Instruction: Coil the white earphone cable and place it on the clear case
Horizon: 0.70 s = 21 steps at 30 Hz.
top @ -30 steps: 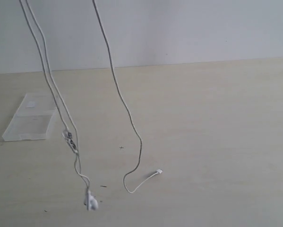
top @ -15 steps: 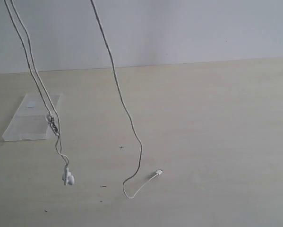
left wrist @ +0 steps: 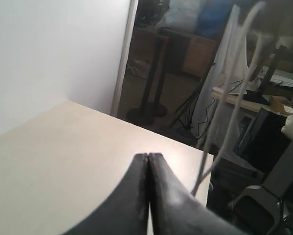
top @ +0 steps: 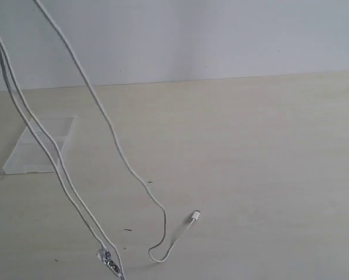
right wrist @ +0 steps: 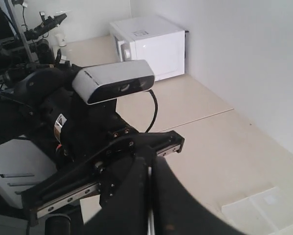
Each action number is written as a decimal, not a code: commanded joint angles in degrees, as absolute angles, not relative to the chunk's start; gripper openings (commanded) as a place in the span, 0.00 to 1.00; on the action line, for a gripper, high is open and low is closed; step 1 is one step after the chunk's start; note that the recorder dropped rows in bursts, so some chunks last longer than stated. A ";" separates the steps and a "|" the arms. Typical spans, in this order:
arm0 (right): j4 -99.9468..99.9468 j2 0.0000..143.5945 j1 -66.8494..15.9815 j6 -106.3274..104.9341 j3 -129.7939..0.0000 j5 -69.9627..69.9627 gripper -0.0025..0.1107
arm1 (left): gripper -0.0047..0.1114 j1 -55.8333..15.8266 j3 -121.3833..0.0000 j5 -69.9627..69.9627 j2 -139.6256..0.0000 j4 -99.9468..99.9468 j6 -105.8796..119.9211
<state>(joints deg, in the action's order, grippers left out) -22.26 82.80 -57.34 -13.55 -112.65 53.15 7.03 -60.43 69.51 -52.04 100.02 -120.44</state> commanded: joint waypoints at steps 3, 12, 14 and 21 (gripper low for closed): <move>-21.24 83.65 -57.28 -14.59 -113.02 53.28 0.02 | 0.31 6.79 -60.99 69.96 -51.99 99.95 -119.87; -12.68 83.76 -57.28 -13.27 -113.02 56.16 0.02 | 0.56 10.41 -60.63 69.96 -51.76 99.95 -119.43; -12.26 83.76 -57.28 -13.27 -113.02 57.56 0.02 | 0.56 10.88 -60.63 69.96 -51.76 99.95 -119.29; -11.81 83.65 -57.28 -13.27 -113.02 58.50 0.02 | 0.56 10.88 -60.63 69.96 -51.76 99.95 -116.95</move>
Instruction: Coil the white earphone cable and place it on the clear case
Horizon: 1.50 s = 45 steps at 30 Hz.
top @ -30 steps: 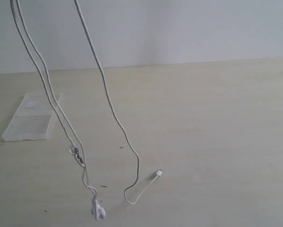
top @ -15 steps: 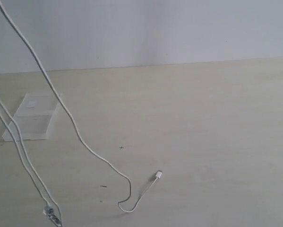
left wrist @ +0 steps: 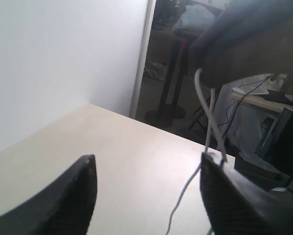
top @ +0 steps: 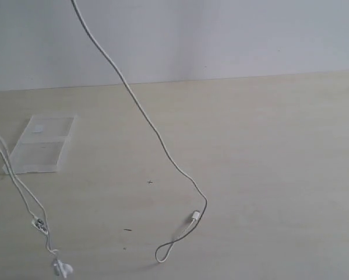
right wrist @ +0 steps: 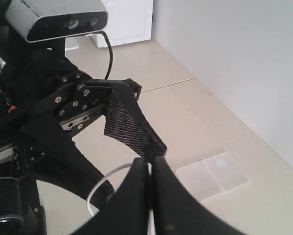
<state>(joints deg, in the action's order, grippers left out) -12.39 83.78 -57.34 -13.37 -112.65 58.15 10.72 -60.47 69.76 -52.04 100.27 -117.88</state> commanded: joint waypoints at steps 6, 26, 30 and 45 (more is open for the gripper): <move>-11.27 83.64 -57.28 -13.27 -113.02 61.80 0.02 | 0.56 10.88 -60.63 69.96 -51.76 99.95 -115.43; -18.09 85.97 -57.28 -16.60 -113.02 59.53 0.02 | 0.56 9.08 -60.63 69.96 -51.76 99.95 -109.59; -22.15 86.56 -57.28 -18.55 -113.02 58.54 0.02 | 0.56 7.85 -60.63 69.96 -51.87 99.95 -109.48; -21.26 86.56 -57.28 -18.30 -113.02 58.12 0.05 | 0.04 7.88 -60.63 69.11 -51.58 99.95 -108.77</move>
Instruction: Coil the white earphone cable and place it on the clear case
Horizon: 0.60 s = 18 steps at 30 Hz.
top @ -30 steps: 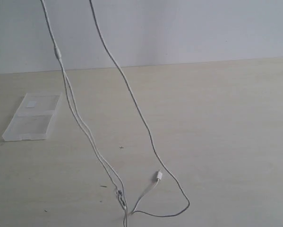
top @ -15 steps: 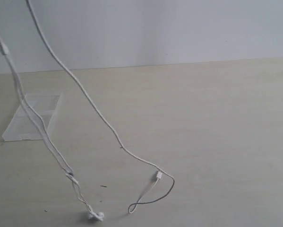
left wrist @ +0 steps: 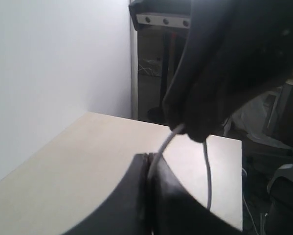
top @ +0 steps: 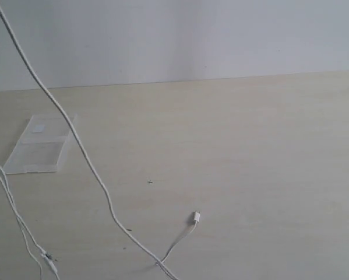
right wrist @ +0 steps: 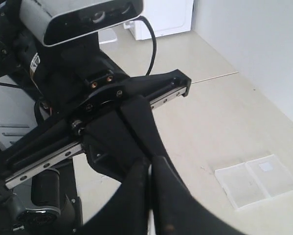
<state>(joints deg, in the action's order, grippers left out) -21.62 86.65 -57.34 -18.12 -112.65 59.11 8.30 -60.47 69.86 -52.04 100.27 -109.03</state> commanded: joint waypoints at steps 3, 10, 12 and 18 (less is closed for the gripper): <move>-17.97 86.56 -57.28 -16.08 -113.02 58.12 0.19 | 0.04 8.00 -60.63 68.05 -50.55 99.95 -108.77; -16.33 86.56 -57.28 -14.85 -113.02 58.26 0.35 | 0.04 8.00 -62.04 67.14 -49.38 99.95 -108.77; -14.54 86.56 -57.28 -14.73 -113.02 59.03 0.37 | 0.04 8.00 -62.60 67.03 -49.17 99.95 -109.16; -7.09 86.02 -57.28 -10.03 -113.02 63.74 0.48 | 0.04 8.00 -62.65 66.24 -49.03 99.95 -109.43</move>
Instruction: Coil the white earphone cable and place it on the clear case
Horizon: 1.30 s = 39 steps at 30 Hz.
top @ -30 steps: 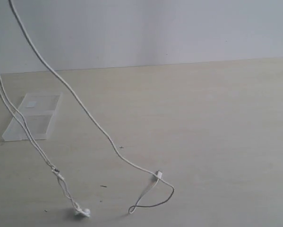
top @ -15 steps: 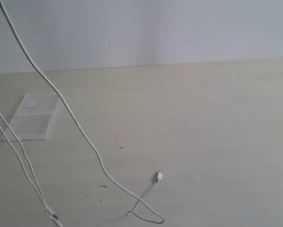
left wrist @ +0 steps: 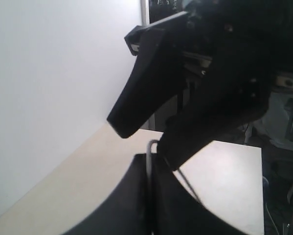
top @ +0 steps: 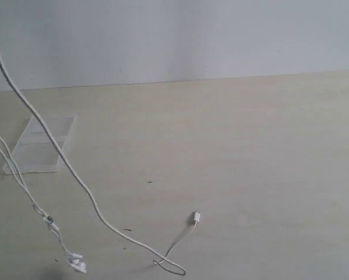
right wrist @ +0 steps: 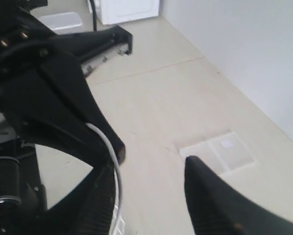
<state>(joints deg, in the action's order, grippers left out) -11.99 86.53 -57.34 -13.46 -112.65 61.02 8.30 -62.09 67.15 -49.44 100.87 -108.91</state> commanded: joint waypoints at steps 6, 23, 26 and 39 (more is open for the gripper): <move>-8.94 86.64 -57.28 -8.57 -112.90 64.19 0.49 | 0.04 8.00 -62.65 65.06 -49.03 99.95 -109.43; -10.04 90.75 -57.28 -5.21 -112.90 64.59 0.49 | 0.04 8.00 -62.65 64.83 -49.03 99.95 -109.43; -10.04 90.75 -57.28 -4.37 -112.18 64.41 0.49 | 0.04 8.00 -62.65 64.71 -49.03 99.95 -109.43; -11.81 88.66 -57.28 -4.26 -101.97 60.85 0.49 | 0.04 8.00 -62.65 64.47 -49.03 99.95 -109.43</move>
